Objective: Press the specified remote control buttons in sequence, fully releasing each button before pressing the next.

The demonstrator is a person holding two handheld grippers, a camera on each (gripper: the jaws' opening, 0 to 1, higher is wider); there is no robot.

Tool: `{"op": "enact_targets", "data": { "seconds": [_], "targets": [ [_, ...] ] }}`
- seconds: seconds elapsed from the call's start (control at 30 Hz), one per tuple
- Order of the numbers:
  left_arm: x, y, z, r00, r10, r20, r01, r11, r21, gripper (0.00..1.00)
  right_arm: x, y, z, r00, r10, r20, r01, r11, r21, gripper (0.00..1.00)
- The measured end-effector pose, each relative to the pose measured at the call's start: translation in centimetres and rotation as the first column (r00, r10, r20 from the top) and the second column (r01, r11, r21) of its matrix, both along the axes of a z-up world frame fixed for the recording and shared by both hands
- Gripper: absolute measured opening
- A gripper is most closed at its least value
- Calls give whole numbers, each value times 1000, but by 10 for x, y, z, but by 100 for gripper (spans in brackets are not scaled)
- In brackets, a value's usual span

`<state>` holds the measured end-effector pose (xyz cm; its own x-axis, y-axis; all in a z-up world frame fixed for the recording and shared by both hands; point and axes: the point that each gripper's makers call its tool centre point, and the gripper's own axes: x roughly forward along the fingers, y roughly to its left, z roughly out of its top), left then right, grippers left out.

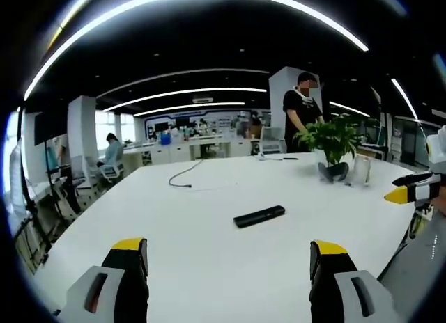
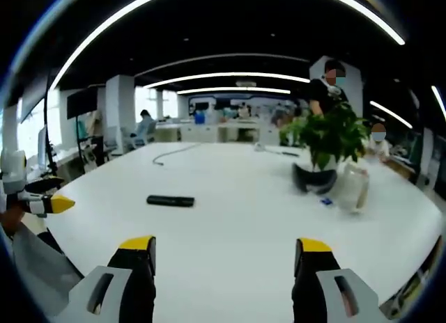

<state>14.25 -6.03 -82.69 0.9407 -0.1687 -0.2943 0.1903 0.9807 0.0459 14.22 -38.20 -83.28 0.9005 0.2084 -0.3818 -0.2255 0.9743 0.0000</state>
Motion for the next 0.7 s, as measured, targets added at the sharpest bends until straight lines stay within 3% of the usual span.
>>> {"op": "enact_targets", "data": {
  "seconds": [0.7],
  "targets": [
    [0,1,-1,1000,4,-5,-4,1000,5,100,0,-2,0,1000,-8,1,8,1000,3,80]
  ]
}}
